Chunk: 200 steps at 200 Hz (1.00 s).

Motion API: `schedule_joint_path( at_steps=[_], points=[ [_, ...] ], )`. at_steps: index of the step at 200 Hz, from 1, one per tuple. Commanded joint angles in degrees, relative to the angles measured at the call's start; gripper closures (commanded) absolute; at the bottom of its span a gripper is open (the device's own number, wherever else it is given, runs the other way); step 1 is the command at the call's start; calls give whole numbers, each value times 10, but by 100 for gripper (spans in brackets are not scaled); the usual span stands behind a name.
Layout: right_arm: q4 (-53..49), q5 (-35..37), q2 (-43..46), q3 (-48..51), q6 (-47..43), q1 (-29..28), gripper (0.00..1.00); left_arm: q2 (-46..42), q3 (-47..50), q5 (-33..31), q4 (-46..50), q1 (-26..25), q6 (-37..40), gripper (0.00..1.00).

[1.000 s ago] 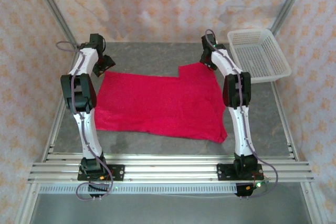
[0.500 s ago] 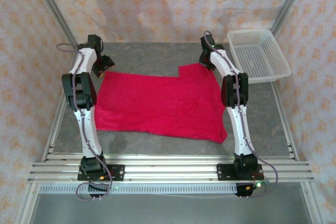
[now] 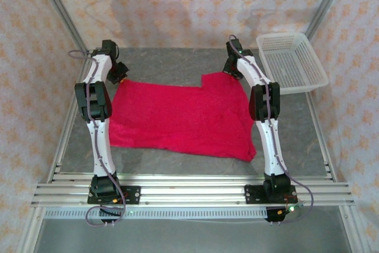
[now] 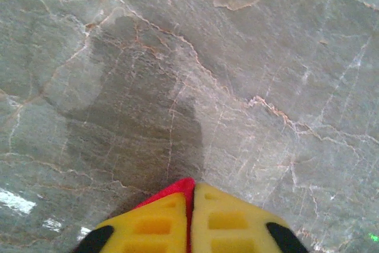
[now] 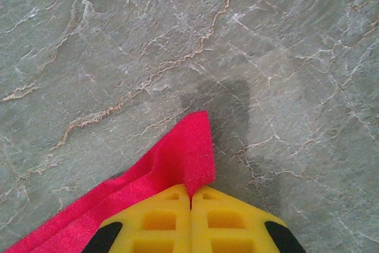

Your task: Fold the inside-out t-shirt

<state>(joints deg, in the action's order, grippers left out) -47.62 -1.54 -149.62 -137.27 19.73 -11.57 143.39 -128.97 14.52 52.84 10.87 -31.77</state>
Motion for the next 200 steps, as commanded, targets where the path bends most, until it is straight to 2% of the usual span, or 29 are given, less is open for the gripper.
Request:
schedule_joint_path(
  at_steps=[1, 15, 48, 91, 148, 200],
  points=[
    [-16, -1, 16, -16, -29, 1, 100, -7, -21, -14, 27, 0, -1, 96],
    [-10, -11, 30, -14, -35, 1, 100, -10, -25, -14, 36, 0, 0, 100],
    [15, -50, 99, 41, -42, 0, 100, -33, -16, -14, 48, -4, 1, 100],
    [105, -96, 258, 251, -43, 0, 100, -108, 72, -20, 26, -8, 4, 100],
    [190, -117, 471, 524, -25, -1, 100, -231, 232, -40, -15, -6, 8, 100],
    [206, -109, 629, 695, -9, -3, 100, -335, 387, -50, -60, 11, 4, 100]
  ],
)
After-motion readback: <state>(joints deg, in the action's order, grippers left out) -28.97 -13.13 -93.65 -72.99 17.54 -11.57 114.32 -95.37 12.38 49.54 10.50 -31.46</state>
